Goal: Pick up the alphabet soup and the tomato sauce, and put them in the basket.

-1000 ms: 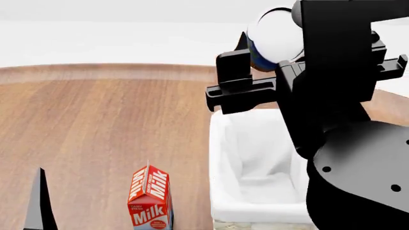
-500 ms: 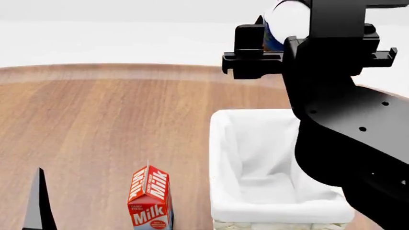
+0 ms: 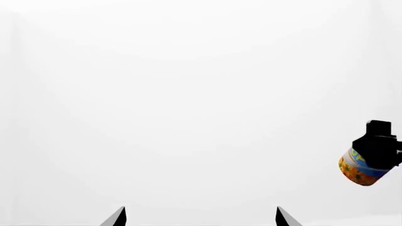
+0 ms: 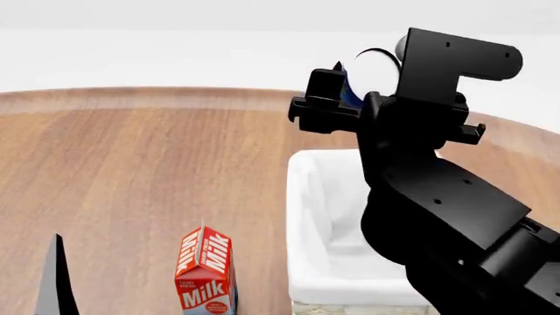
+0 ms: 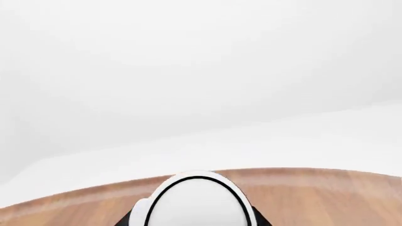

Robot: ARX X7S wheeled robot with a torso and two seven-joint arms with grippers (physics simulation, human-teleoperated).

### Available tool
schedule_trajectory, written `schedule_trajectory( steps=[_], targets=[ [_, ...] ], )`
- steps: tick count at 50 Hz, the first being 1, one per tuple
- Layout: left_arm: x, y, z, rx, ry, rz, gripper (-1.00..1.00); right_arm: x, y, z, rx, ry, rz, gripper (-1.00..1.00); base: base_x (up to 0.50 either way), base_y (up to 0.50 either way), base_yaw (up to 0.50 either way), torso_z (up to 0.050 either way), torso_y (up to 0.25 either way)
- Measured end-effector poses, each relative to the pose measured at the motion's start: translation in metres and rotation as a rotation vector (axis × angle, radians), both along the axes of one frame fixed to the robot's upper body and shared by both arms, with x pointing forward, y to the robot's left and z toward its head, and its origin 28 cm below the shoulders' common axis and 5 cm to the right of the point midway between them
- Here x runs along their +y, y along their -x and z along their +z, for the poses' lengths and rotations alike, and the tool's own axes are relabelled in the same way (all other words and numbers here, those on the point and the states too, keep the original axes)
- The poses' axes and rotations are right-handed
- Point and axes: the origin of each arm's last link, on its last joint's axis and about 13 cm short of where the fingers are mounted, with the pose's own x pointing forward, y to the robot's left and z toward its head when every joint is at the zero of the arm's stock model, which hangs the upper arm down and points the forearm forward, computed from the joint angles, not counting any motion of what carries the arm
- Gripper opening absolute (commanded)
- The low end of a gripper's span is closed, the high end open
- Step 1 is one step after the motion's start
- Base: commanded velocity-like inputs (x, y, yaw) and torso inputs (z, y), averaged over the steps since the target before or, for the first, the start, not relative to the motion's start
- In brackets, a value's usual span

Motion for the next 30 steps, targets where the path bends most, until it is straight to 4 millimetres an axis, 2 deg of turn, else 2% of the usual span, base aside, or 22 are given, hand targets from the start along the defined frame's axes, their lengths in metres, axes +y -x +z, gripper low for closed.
schedule_trajectory(
  steps=[30],
  targets=[
    [0.000,-0.002,-0.004,0.010,0.001,-0.005,1.00,0.003,-0.015,-0.064,0.215,-0.006,-0.088,-1.00,0.00,0.00,0.00,0.000,0.001]
  ],
)
